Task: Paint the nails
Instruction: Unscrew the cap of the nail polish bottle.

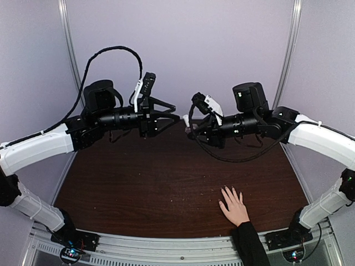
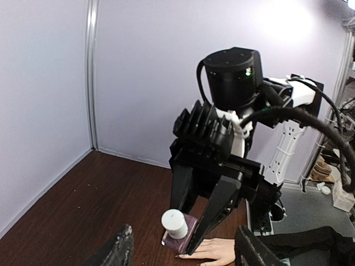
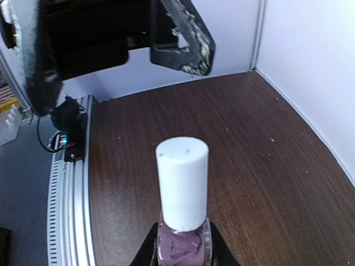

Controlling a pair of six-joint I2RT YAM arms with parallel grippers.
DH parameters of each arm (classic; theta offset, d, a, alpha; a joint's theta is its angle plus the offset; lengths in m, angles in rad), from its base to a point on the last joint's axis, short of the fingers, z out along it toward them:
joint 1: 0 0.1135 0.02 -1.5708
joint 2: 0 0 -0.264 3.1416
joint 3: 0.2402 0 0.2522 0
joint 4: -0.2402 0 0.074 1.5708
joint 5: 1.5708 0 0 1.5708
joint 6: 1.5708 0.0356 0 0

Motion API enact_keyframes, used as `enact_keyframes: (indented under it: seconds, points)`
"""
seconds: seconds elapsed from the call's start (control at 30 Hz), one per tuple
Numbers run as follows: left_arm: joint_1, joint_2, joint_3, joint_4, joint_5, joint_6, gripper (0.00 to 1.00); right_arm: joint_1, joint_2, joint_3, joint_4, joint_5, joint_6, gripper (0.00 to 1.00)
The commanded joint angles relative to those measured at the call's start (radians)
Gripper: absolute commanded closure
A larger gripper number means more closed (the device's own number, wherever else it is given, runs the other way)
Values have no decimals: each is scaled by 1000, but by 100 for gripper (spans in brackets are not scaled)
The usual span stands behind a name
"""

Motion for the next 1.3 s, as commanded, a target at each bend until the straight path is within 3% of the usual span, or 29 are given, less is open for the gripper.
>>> enact_keyframes:
  seconds: [0.0,0.2,0.37,0.53,0.87,1.27]
  points:
    - [12,-26,11,-35,201,78,38,-9,-46,12,-21,-282,-45,100]
    - [12,-37,12,-22,416,149,41,-7,-5,65,-80,-543,-67,100]
    - [12,-34,13,26,515,153,44,-3,7,69,-36,-643,-15,100]
    - [10,-3,71,-35,578,172,46,-1,54,106,-40,-732,39,100]
    - [-13,41,119,-38,620,184,48,23,91,118,-18,-768,65,100]
    - [-37,78,137,-38,642,200,62,38,111,138,-18,-797,70,100]
